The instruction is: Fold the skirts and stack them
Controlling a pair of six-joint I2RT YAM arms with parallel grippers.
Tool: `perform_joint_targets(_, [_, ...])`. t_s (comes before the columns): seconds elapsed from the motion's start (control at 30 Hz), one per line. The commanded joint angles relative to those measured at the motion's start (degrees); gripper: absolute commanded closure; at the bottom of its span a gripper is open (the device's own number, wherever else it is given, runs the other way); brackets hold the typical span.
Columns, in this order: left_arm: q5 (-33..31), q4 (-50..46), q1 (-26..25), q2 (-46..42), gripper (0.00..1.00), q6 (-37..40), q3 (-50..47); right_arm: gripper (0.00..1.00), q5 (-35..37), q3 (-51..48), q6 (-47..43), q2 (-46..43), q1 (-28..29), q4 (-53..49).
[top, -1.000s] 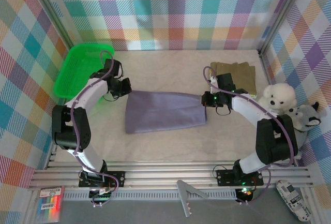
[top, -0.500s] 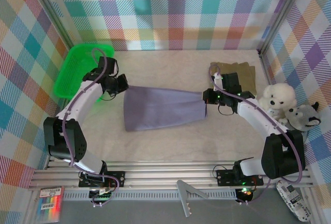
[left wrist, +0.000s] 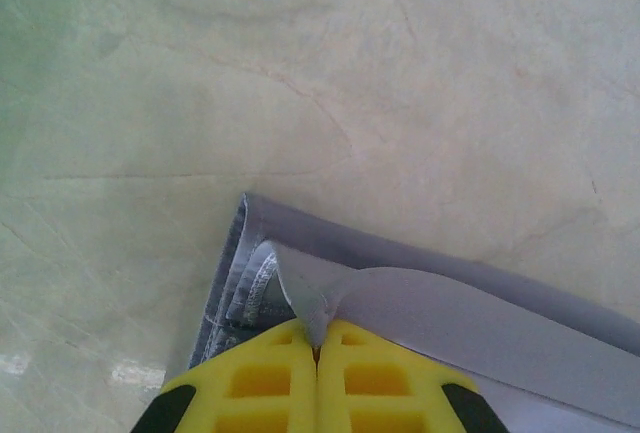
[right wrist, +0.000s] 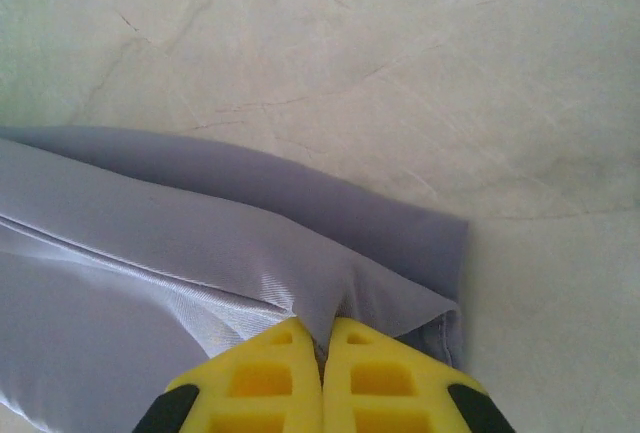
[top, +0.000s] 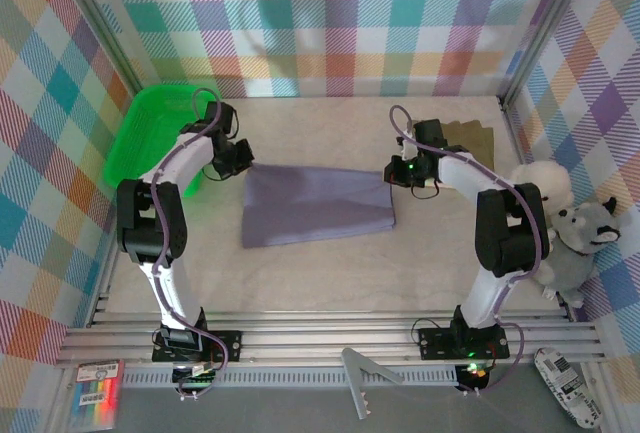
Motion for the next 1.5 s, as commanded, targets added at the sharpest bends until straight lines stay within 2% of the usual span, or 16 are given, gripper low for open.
perform_joint_targets(0.0, [0.75,-0.31,0.86,-3.46,1.0,0.03,0.09,1.0,0.64,-0.83,0.39,-3.35,-0.52,-1.55])
perform_joint_targets(0.13, [1.46,0.19,0.83,-4.05,0.98,0.27,-1.1,0.98,0.91,-2.31,0.88,-4.41,-0.54,-2.08])
perform_joint_targets(0.17, [1.89,0.03,0.86,-3.45,0.9,0.29,-0.9,0.94,1.11,-2.39,1.12,-3.8,-0.53,-2.19])
perform_joint_targets(0.3, [0.08,-5.45,0.48,-0.44,0.27,-0.97,3.03,0.6,3.24,-1.4,4.38,-2.09,-0.48,-4.43])
perform_joint_targets(0.4, [-5.95,-7.64,-0.73,-5.1,0.0,-3.19,1.18,0.3,3.85,-2.7,7.07,-5.41,0.23,-5.93])
perform_joint_targets(0.43, [-7.48,-8.21,-1.29,-7.2,0.0,-4.0,0.06,0.19,4.04,-3.56,7.75,-6.95,1.03,-6.15])
perform_joint_targets(0.47, [-8.71,-8.55,-2.27,-9.51,0.0,-5.1,-1.5,0.01,4.4,-4.65,8.82,-8.93,2.2,-6.13])
perform_joint_targets(0.57, [-5.39,-6.88,-6.36,-14.7,0.0,-9.25,-6.46,0.01,1.81,-8.73,13.98,-13.63,5.81,-2.67])
perform_joint_targets(0.7, [13.63,8.67,-11.79,-15.0,0.0,-21.68,-16.53,0.01,-3.99,-14.84,25.78,-15.05,10.9,9.12])
perform_joint_targets(0.77, [18.27,15.91,-14.18,-12.62,0.0,-27.3,-19.62,0.01,-6.48,-16.42,31.38,-13.21,13.04,14.63])
perform_joint_targets(0.87, [16.31,17.95,-15.27,-8.83,0.0,-29.24,-20.53,0.01,-7.45,-17.87,36.36,-9.5,14.92,20.32])
perform_joint_targets(0.93, [8.18,14.98,-14.78,-6.64,0.0,-28.52,-21.29,0.01,-5.58,-20.28,39.14,-7.76,14.79,22.76])
perform_joint_targets(1.0, [5.15,15.76,-13.64,-4.26,0.0,-28.4,-23.59,0.01,-3.7,-21.68,38.64,-6.72,13.82,21.66])
perform_joint_targets(1.17, [5.68,18.18,-12.58,-0.6,0.0,-28.95,-28.37,0.01,-0.25,-22.27,33.61,-7.34,10.82,14.13])
perform_joint_targets(1.27, [8.52,19.87,-12.67,-2.31,0.0,-29.52,-28.55,0.01,-2.67,-20.35,32.09,-9.66,10.88,14.99])
perform_joint_targets(1.47, [9.34,13.87,-12.98,-6.31,0.0,-24.6,-14.95,0.01,-1.97,-14.24,35.82,-8.5,13.28,23.52])
